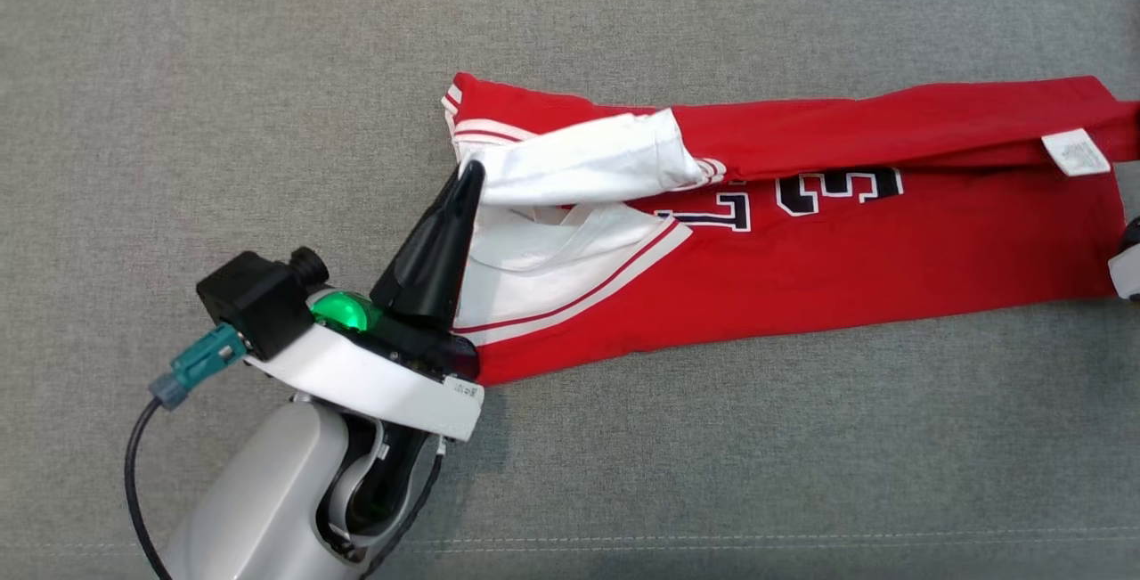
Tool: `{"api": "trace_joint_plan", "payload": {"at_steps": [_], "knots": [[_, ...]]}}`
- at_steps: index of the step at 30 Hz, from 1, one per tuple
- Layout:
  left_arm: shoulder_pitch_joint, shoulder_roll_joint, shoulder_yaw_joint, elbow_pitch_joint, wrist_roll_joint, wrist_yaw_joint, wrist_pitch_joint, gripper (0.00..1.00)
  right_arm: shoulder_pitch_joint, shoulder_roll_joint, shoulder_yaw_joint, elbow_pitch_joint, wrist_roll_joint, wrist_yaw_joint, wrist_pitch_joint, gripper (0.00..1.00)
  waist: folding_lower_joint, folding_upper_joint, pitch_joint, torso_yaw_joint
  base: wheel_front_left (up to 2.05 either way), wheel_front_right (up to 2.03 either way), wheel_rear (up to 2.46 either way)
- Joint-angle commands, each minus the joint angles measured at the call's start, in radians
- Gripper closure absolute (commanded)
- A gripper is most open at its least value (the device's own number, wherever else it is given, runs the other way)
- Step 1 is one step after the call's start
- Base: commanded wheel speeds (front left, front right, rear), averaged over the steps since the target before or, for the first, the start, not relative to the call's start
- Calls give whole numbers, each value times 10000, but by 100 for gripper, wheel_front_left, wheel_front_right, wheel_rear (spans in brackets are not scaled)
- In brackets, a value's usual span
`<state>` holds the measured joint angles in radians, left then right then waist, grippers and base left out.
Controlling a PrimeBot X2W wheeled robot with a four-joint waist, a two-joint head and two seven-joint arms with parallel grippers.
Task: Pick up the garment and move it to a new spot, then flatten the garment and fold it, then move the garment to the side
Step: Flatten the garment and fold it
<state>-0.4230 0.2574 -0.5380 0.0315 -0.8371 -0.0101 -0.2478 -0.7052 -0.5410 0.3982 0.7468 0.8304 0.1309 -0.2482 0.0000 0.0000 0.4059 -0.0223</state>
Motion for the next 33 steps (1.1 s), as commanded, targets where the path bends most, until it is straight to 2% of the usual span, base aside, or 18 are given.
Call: {"api": "trace_joint_plan", "payload": {"at_steps": [1, 19, 24, 32, 33], "knots": [[157, 132, 235, -292, -20, 108, 18, 100, 459, -178, -79, -84, -214, -2, -134, 100, 0, 0, -38, 45, 0, 0, 0], [477, -53, -523, 1070, 547, 138, 44, 100, 843, 468, -655, 915, -1081, -2, -135, 100, 0, 0, -10, 101, 0, 0, 0], [492, 66, -671, 1100, 710, 275, 220, 100, 676, 558, -766, 1211, -1262, -2, -135, 100, 0, 0, -2, 122, 0, 0, 0], [625, 418, -670, 723, 803, 507, 460, 100, 666, 702, -1503, 1149, -1972, -2, -135, 100, 0, 0, -64, 205, 0, 0, 0], [667, 433, -669, 706, 767, 556, 532, 100, 685, 757, -1523, 1152, -2028, -2, -135, 94, 0, 0, -79, 209, 0, 0, 0]]}}
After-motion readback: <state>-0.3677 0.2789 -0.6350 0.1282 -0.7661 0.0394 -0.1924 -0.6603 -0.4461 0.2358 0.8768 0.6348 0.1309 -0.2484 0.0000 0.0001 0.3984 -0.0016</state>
